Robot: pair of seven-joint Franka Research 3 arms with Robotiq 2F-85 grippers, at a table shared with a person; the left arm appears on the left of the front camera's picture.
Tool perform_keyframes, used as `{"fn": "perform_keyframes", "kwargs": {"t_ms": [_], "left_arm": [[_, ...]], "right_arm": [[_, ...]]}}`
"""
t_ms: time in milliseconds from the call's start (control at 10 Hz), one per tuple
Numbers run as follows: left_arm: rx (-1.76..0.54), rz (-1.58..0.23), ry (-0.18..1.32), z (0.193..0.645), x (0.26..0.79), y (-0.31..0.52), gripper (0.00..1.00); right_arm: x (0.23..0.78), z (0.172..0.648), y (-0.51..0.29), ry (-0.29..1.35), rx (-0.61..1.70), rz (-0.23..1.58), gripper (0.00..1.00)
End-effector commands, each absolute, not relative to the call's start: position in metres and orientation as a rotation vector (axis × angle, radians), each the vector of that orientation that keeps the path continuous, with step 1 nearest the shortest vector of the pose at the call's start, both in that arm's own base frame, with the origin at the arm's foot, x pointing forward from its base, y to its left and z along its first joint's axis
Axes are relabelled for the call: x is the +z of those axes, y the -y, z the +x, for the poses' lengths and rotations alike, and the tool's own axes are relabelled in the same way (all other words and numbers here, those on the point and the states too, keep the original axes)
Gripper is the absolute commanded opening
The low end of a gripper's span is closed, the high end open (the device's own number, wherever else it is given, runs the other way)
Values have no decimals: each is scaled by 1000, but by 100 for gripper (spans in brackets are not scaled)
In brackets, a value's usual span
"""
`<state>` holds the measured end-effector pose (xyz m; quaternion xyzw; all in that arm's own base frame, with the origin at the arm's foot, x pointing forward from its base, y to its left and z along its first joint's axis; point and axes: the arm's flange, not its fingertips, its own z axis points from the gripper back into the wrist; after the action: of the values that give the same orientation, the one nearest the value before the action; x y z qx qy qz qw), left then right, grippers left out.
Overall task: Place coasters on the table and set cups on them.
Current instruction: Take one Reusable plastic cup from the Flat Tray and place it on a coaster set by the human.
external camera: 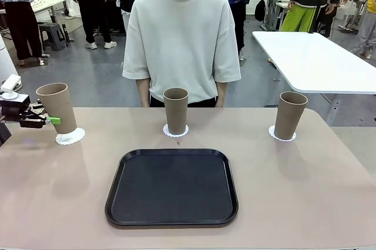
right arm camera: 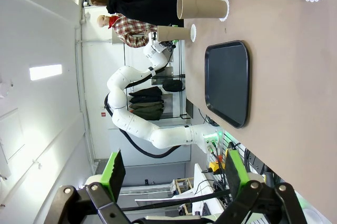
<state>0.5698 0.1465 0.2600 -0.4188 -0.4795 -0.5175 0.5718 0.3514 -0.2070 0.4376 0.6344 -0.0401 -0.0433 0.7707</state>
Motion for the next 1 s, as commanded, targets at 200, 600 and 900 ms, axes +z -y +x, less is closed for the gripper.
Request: {"fn": "perform_keyframes", "kwargs": {"t_ms": [200,600,900], "left_arm": [[-1204,-979,1121,580,251,-147,83],[-1210,-981,1117,578,250,-146,83],[-1205,-984,1106,580,245,-144,83]], "right_arm": [[437,350,207,95,-81,1384,100],[437,350,207,95,-81,1384,100],[437,350,207,95,-81,1384,100]]}}
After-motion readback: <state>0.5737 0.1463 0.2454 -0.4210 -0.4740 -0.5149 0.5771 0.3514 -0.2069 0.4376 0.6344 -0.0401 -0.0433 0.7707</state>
